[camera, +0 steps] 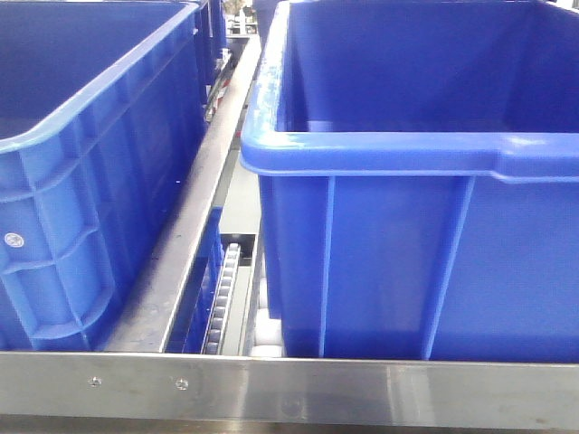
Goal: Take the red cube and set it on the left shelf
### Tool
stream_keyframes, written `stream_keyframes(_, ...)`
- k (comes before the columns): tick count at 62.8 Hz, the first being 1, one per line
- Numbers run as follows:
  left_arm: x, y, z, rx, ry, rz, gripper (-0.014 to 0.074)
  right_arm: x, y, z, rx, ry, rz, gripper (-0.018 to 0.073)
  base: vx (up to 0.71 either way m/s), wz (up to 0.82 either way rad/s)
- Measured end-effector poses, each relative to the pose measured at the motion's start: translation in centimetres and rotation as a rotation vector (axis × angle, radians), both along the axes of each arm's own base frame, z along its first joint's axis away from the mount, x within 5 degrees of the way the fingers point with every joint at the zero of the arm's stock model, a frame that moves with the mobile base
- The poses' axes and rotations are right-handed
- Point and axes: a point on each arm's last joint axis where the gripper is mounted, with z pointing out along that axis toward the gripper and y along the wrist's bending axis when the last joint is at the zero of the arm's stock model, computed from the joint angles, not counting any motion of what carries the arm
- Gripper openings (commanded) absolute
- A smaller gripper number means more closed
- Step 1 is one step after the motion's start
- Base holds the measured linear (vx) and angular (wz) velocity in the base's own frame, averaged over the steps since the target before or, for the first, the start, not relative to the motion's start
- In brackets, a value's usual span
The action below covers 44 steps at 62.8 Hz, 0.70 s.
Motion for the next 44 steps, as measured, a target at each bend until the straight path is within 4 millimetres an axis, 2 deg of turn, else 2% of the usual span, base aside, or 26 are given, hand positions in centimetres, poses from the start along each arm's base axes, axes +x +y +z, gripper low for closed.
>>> stream_keyframes(12,0.0,0.0,0.0,0.000,0.000,0.000,0.0102,-0.2,-0.4,-4.7,0.026,-0.052,-0.077,0.0050,0.02,0.12)
stream_keyframes(21,0.0,0.0,0.0,0.000,0.002,0.000,0.0102,-0.1,-0.4,-7.3,0.029,-0.134,-0.081,0.0050,0.00,0.00)
stream_keyframes(28,0.0,0.0,0.0,0.000,0.002,0.000,0.0102,0.1,-0.5,-8.3,0.048,-0.206,-0.085,0.0050,0.00,0.00)
stream_keyframes(44,0.0,0.0,0.0,0.000,0.002,0.000,0.0102,0.2,-0.5,-8.3,0.063,-0.223,-0.087,0.0050,0.00,0.00)
